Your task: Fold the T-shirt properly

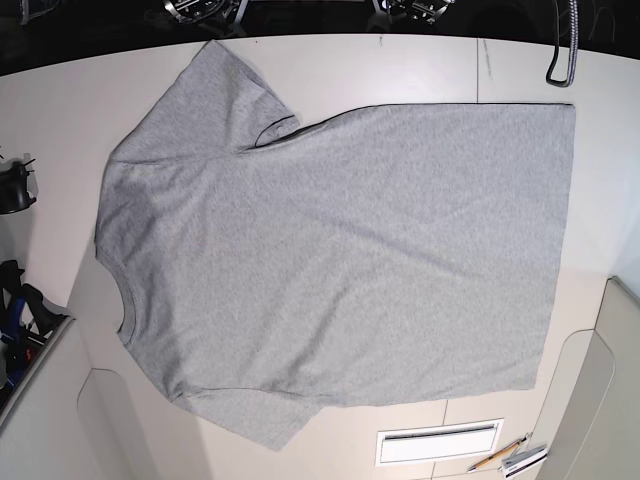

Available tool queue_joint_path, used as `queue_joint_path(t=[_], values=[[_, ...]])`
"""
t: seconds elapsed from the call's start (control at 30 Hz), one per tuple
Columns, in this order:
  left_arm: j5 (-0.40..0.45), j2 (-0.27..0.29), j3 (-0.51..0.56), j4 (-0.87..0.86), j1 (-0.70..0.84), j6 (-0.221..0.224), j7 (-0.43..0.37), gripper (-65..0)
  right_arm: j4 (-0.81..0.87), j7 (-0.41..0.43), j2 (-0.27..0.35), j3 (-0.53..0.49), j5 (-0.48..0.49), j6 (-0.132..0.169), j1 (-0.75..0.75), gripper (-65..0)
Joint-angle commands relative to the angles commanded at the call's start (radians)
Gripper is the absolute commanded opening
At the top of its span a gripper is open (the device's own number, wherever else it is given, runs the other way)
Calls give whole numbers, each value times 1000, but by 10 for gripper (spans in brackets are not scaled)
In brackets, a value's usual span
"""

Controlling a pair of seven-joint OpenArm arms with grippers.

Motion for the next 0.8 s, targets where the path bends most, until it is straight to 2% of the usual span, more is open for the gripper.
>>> queue_joint_path(t=[0.37, 0.63, 0.8], values=[[0, 0, 0, 1, 26, 0, -1, -551, 1, 0, 0, 0, -4, 0, 0, -650], [-46, -1, 0, 8, 26, 0, -1, -551, 1, 0, 22, 0, -3, 0, -3, -650], [-79, -35, 0, 40, 56, 0, 0, -551, 10, 0, 44, 0, -4, 13, -16, -650]])
